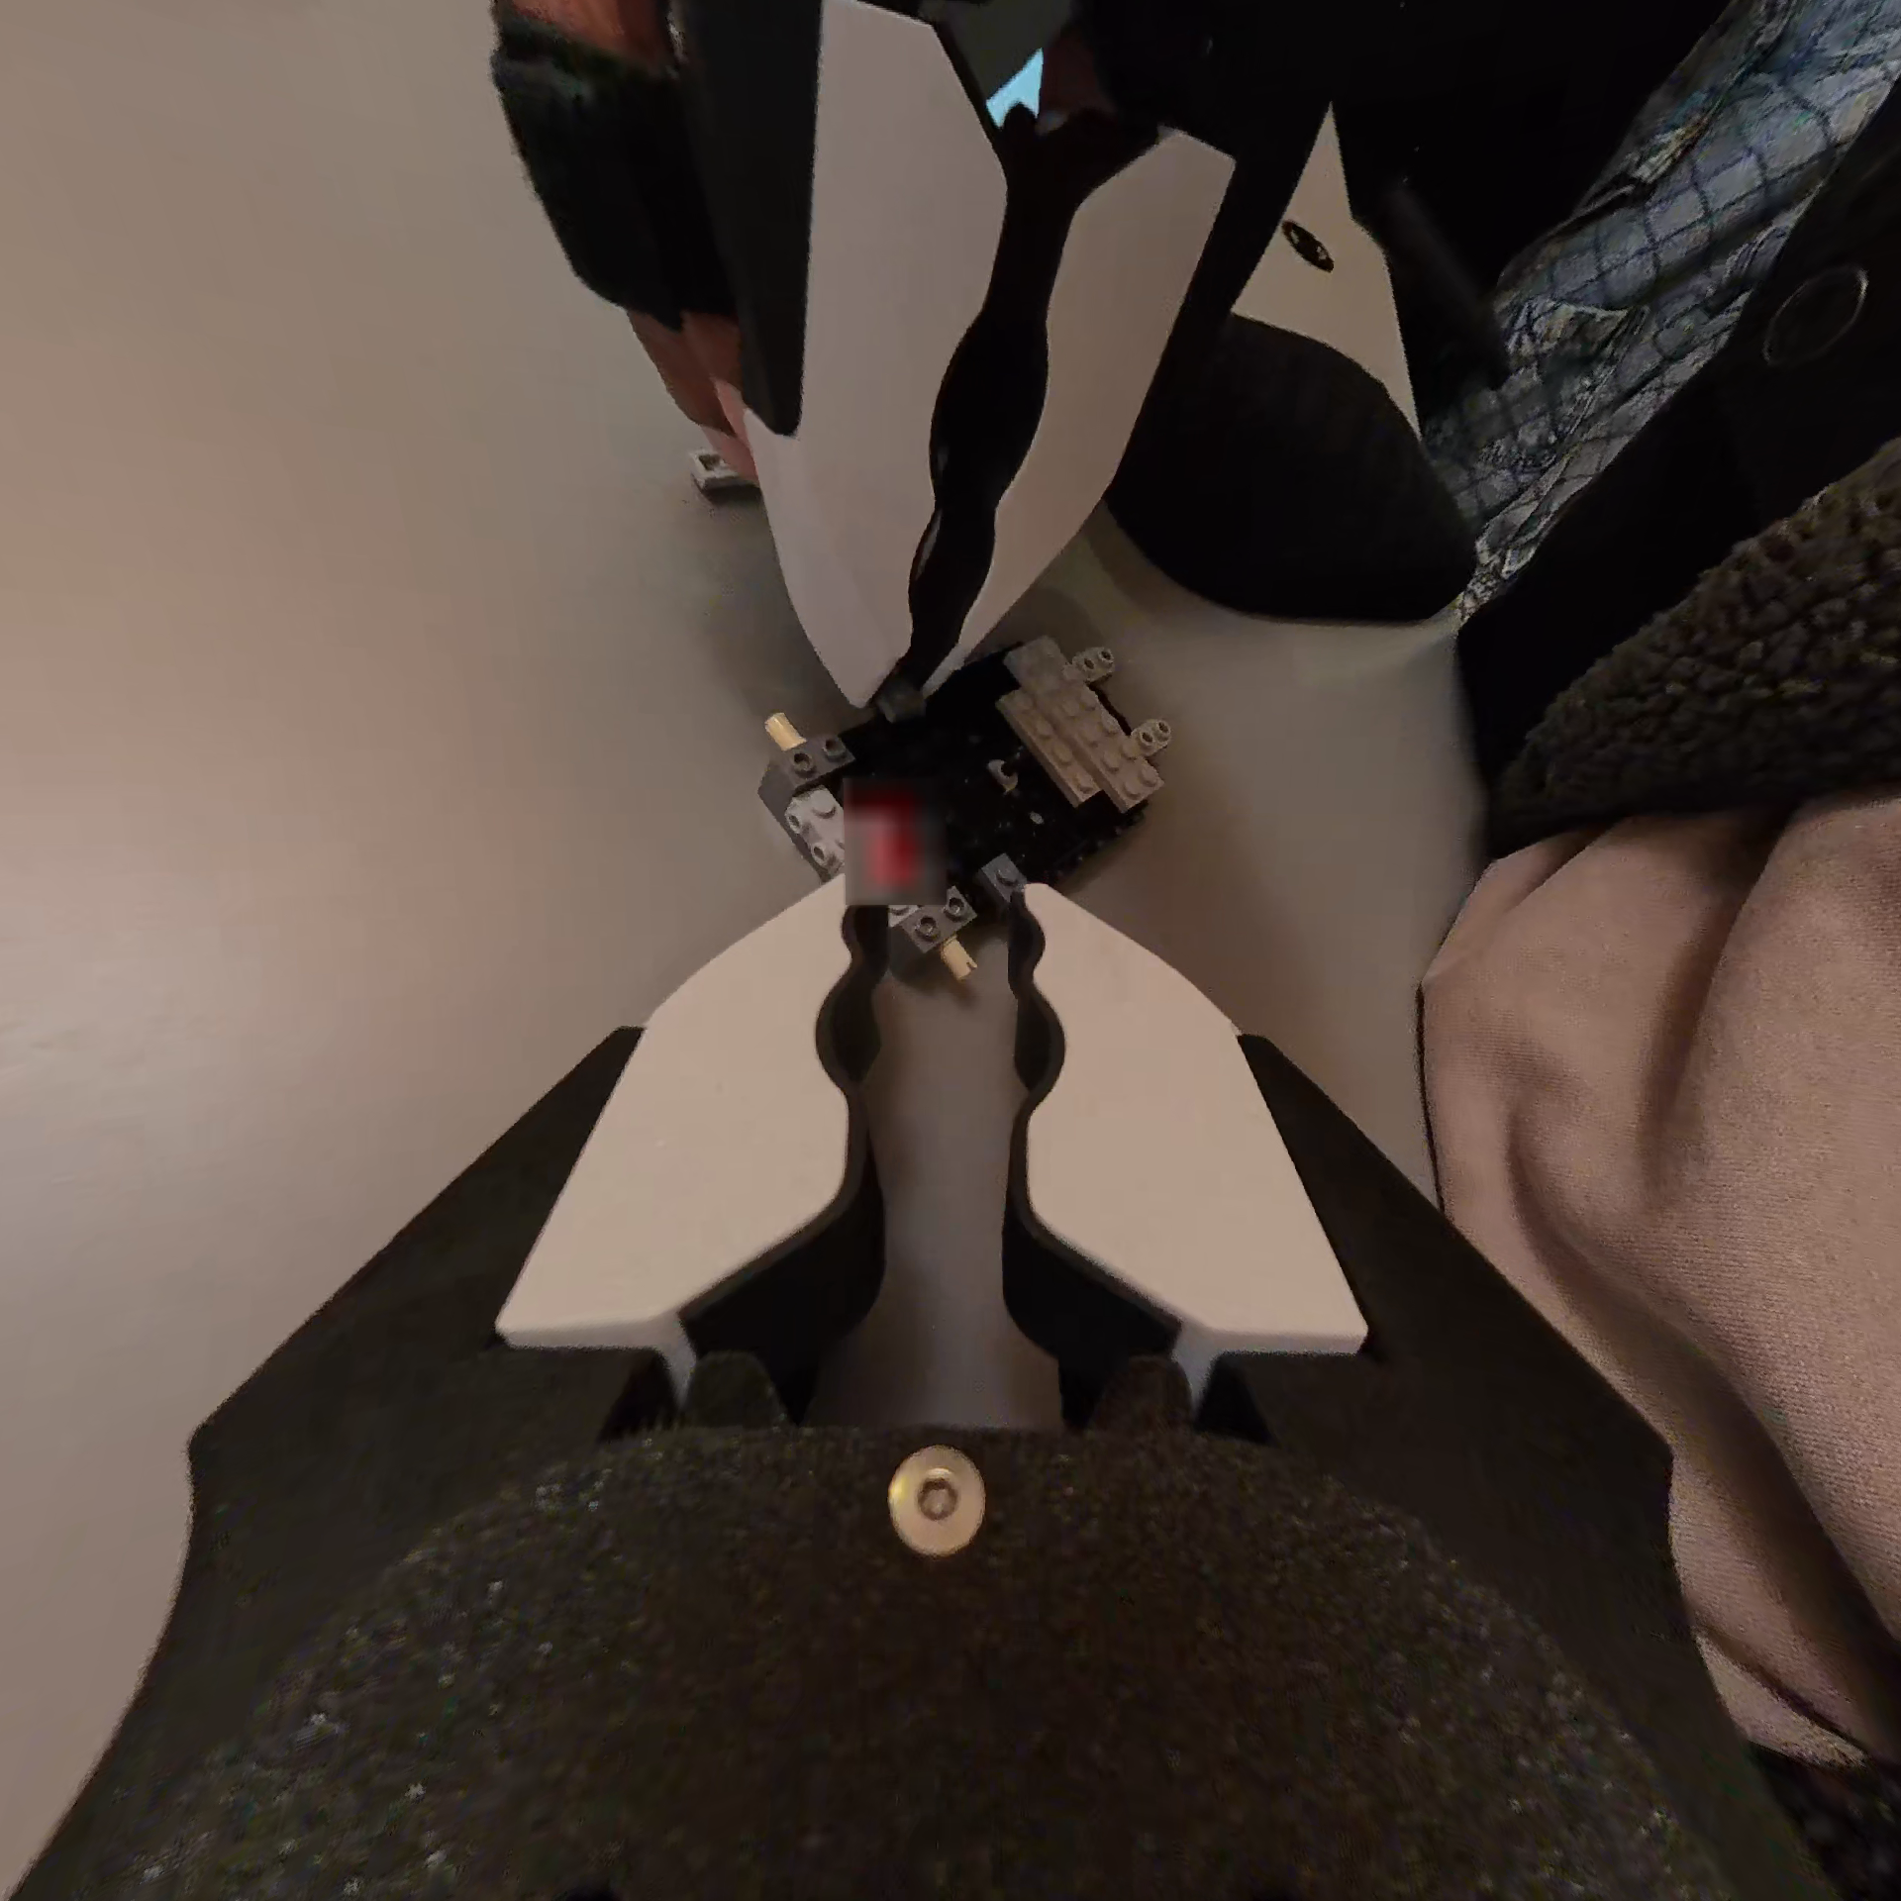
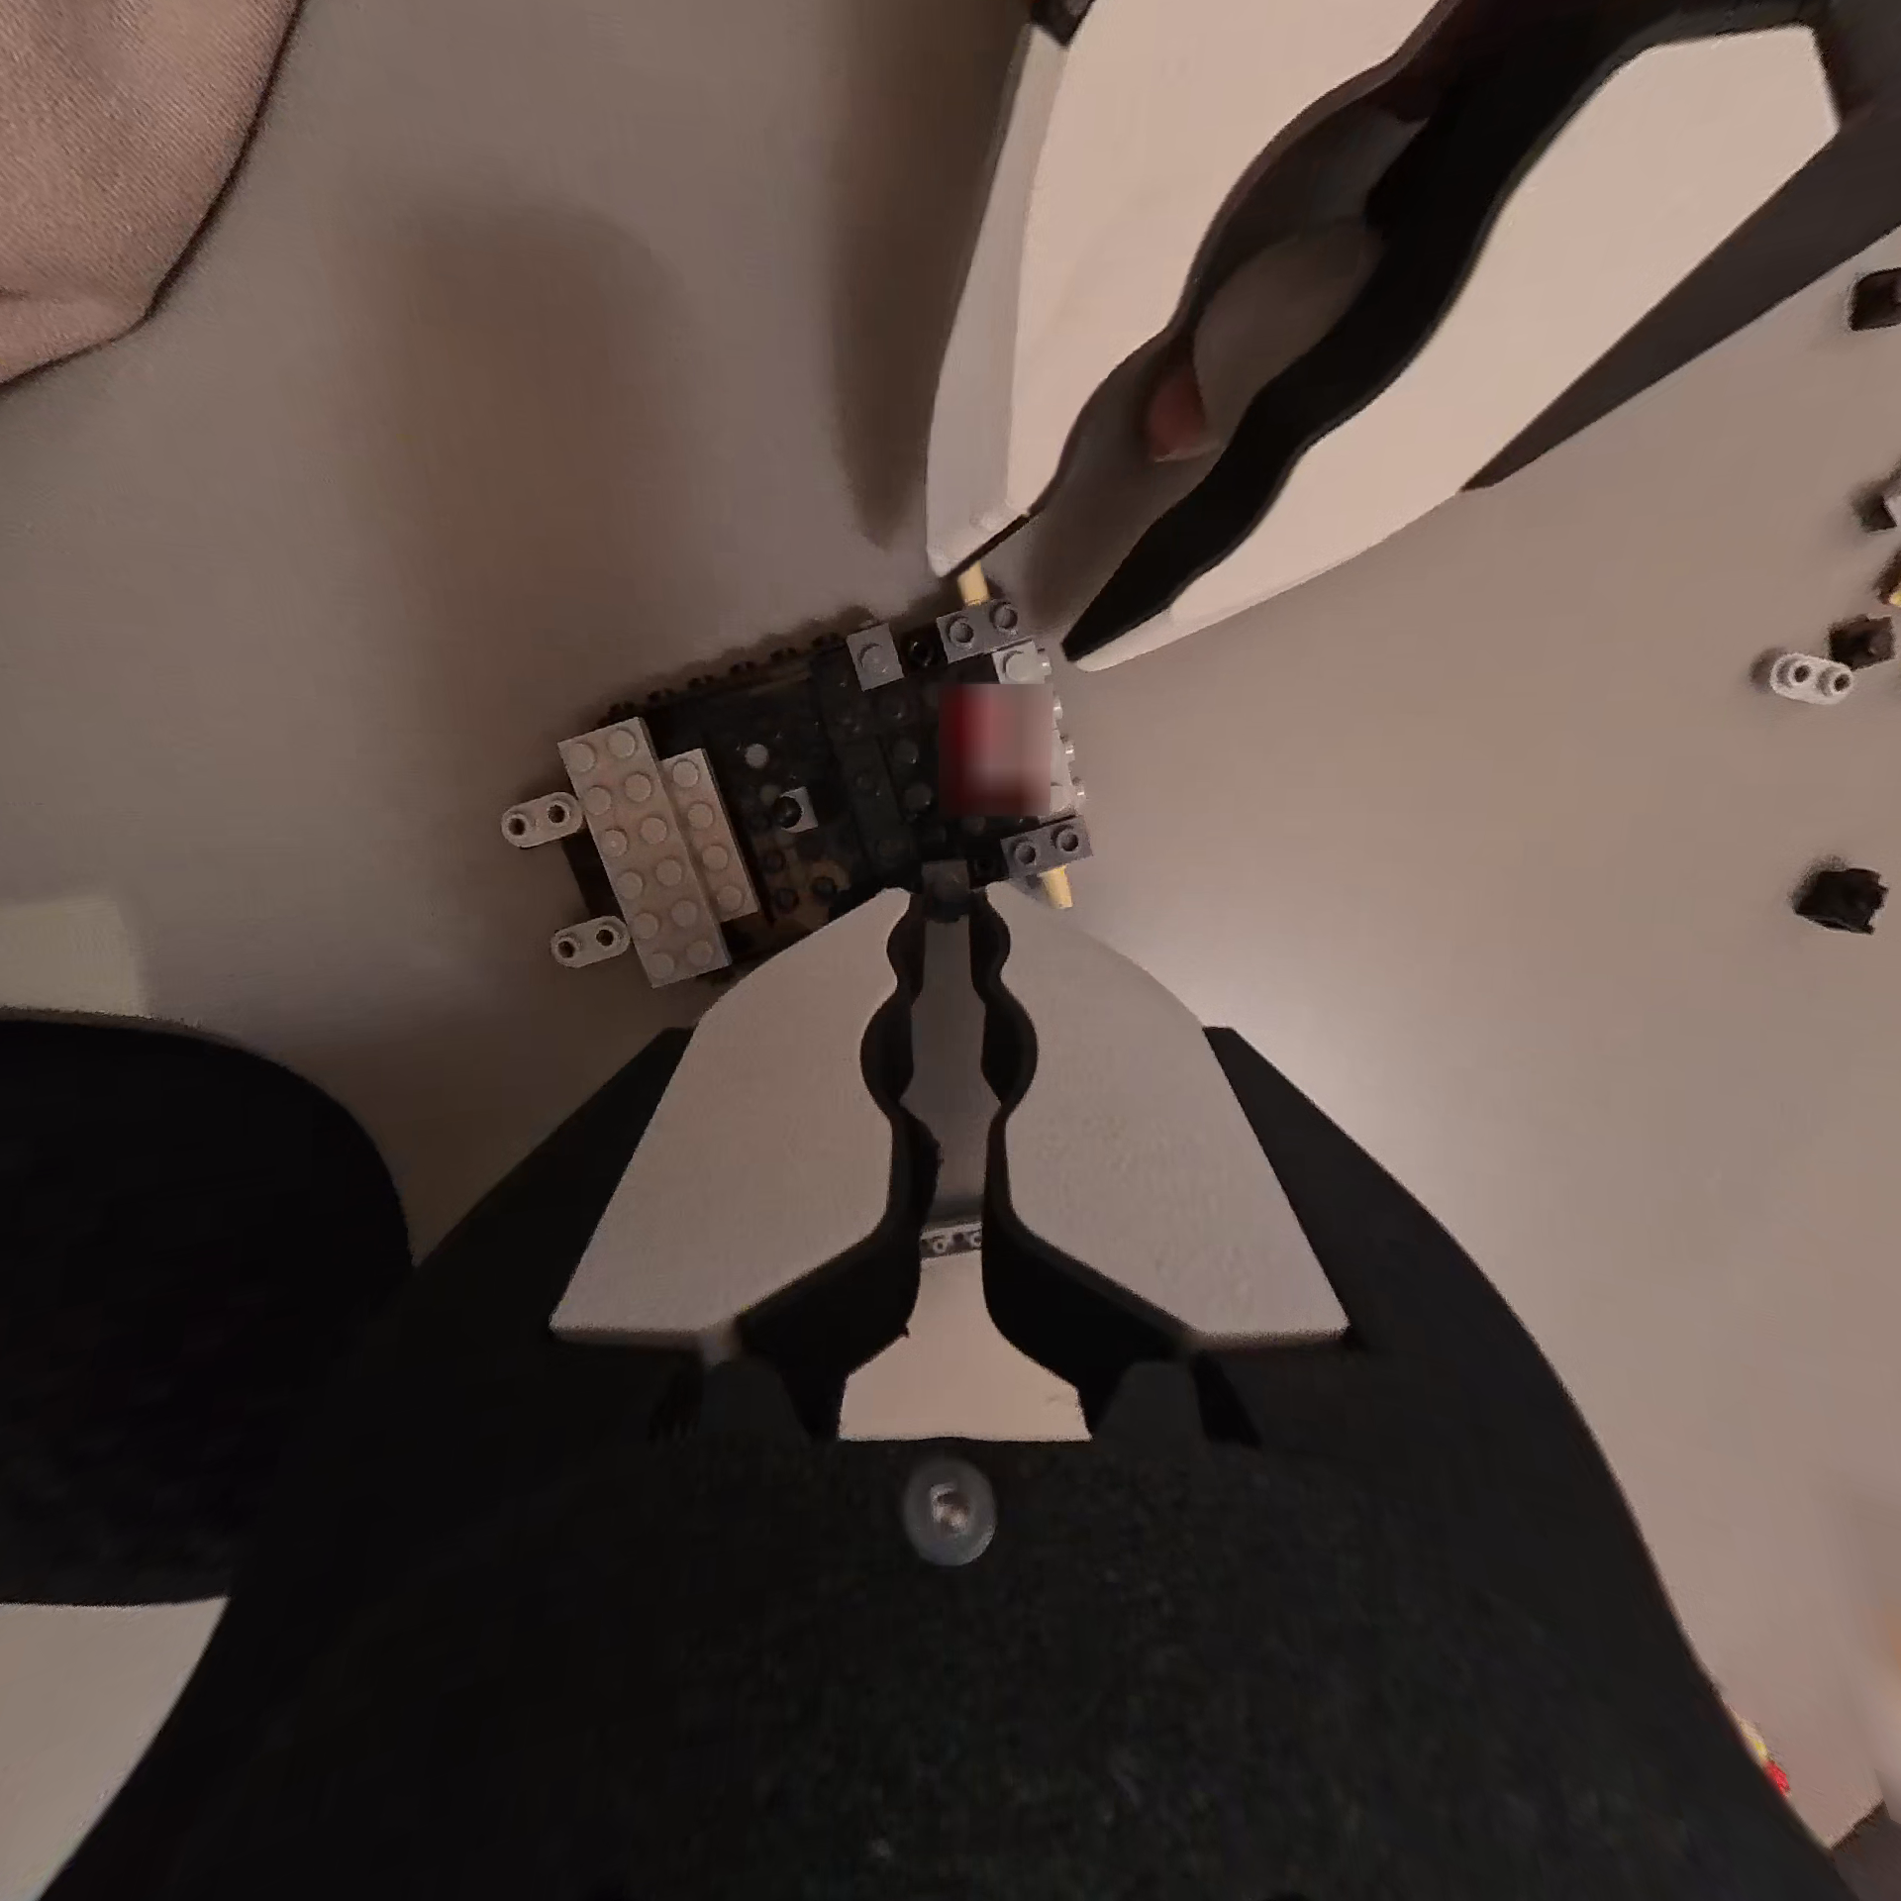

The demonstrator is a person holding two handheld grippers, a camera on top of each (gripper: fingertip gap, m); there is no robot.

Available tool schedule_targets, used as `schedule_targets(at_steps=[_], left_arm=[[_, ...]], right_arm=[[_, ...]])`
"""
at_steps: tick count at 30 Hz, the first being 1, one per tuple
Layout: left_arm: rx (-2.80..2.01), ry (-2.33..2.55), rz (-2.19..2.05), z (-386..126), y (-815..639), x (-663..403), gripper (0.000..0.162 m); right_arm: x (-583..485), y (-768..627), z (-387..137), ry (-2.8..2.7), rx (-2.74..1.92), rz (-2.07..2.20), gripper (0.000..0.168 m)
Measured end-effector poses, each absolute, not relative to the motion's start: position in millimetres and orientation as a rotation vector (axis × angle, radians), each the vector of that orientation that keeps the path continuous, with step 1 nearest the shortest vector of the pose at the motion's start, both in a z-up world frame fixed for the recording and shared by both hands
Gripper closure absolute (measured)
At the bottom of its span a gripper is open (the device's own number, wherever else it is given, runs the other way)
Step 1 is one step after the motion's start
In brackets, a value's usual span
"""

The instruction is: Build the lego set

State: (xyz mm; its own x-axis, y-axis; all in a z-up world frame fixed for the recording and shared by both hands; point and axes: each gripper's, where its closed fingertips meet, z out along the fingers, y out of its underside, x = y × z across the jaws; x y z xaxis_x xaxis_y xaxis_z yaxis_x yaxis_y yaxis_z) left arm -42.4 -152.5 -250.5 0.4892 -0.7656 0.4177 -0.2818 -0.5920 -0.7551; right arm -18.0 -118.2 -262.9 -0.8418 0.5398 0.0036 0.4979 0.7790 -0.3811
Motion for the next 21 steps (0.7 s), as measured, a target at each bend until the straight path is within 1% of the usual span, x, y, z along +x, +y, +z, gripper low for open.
schedule_targets(at_steps=[21], left_arm=[[-2.144,0.913,-0.900,-254.4,-157.4,-39.3,0.142]], right_arm=[[-16.2,-124.9,-261.0,-3.064,-0.759,0.538,0.161]])
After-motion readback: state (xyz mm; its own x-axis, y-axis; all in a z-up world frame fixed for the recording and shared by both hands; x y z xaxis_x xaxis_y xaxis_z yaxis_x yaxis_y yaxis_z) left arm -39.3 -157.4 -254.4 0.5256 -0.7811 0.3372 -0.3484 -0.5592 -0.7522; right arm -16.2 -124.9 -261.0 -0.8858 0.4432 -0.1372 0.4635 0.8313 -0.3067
